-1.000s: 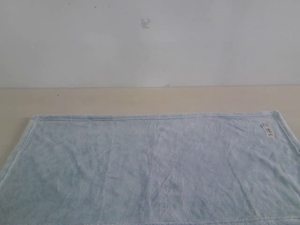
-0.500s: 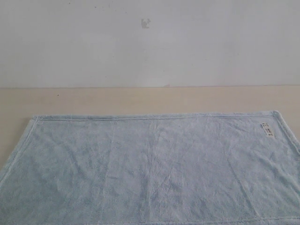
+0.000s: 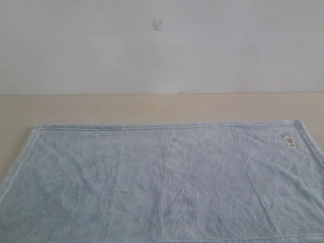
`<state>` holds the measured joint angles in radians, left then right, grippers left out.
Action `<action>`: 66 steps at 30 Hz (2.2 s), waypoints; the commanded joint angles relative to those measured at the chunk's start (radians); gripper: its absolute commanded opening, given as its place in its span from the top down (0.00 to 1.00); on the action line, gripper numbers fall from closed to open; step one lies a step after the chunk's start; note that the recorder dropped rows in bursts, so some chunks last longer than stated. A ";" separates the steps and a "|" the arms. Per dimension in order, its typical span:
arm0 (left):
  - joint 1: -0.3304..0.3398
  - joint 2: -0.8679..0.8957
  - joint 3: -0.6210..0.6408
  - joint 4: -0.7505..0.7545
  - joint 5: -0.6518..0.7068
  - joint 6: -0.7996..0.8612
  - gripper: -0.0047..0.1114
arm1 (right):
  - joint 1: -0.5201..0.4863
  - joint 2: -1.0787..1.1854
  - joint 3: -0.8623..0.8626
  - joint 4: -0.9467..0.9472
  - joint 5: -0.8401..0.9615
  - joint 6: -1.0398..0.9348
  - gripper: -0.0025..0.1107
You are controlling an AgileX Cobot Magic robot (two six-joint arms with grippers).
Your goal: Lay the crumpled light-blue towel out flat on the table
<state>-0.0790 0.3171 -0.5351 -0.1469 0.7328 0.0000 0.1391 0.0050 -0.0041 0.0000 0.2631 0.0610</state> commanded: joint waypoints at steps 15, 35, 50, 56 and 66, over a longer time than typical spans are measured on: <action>-0.006 -0.042 0.003 -0.002 -0.004 0.000 0.92 | -0.002 -0.005 0.004 -0.005 -0.006 -0.009 0.98; -0.006 -0.268 0.032 -0.004 -0.027 0.000 0.92 | -0.002 -0.005 0.004 -0.005 -0.006 -0.009 0.98; -0.006 -0.317 0.443 -0.004 -0.529 0.000 0.92 | -0.002 -0.005 0.004 -0.005 -0.004 -0.009 0.98; -0.006 -0.317 0.535 -0.004 -0.635 0.000 0.92 | -0.002 -0.005 0.004 -0.005 -0.004 -0.009 0.98; -0.006 -0.317 0.535 -0.004 -0.519 0.000 0.92 | -0.002 -0.005 0.004 -0.005 -0.004 -0.009 0.98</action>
<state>-0.0790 0.0022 -0.0034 -0.1493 0.2028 0.0000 0.1391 0.0050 -0.0041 0.0000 0.2631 0.0610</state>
